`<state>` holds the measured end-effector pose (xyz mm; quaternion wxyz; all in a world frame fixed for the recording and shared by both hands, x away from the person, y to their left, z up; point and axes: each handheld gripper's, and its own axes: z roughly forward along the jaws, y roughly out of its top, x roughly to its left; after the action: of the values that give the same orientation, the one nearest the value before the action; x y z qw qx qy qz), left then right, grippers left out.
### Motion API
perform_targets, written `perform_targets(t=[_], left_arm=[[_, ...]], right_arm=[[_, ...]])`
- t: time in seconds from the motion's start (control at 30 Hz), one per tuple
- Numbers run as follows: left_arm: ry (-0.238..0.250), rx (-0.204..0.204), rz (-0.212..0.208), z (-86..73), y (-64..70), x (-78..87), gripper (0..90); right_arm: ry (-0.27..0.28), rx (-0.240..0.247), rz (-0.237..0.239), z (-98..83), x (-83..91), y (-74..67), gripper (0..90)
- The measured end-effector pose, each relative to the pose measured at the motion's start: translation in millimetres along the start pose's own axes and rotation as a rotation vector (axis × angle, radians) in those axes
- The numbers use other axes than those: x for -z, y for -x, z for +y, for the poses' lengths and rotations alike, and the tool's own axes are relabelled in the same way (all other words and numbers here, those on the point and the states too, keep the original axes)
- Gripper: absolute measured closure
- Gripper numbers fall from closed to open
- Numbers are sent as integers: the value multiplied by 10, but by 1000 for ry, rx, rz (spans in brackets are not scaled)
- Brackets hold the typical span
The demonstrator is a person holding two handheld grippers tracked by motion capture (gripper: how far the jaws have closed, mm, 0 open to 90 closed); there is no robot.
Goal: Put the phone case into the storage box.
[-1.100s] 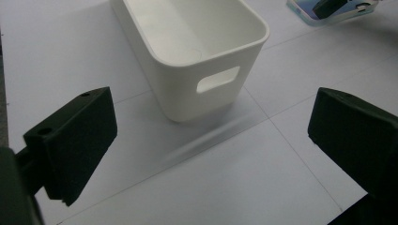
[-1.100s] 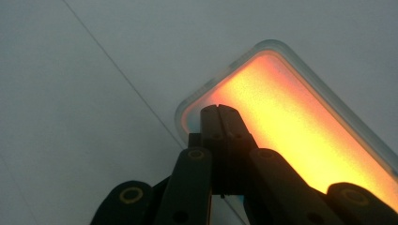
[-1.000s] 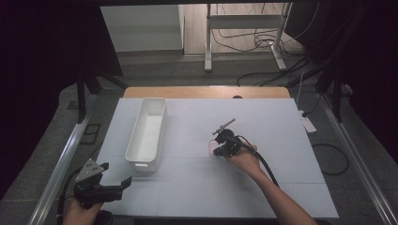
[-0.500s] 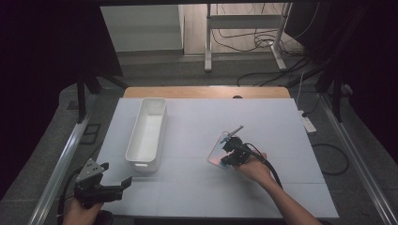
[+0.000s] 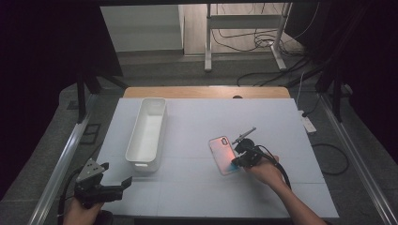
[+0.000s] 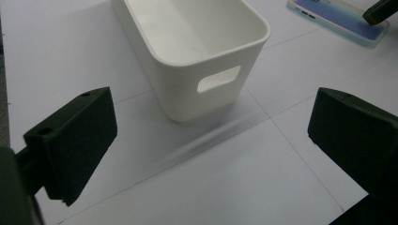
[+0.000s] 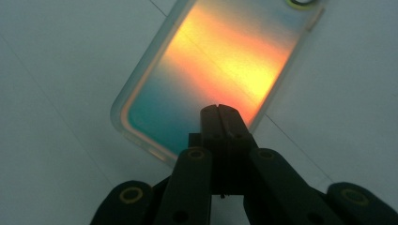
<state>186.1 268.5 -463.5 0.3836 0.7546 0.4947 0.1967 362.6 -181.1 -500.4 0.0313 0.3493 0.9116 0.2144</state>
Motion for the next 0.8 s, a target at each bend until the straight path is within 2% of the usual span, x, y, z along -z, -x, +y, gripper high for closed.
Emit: perform_targets(t=[0.23,0.47,0.53,0.8], left_arm=[[0,-1,0,1,1,-1,27],[1,-1,0,0,0,1,27],[0,1,-1,0,-1,0,27],[1,2,0,0,-1,-1,27]], right_arm=[[1,-12,-14,-25,24,64,896],[-1,0,-17,-14,34,27,896],[19,8,-16,-1,73,1,895],[112,21,-49,38,255,-76,678]])
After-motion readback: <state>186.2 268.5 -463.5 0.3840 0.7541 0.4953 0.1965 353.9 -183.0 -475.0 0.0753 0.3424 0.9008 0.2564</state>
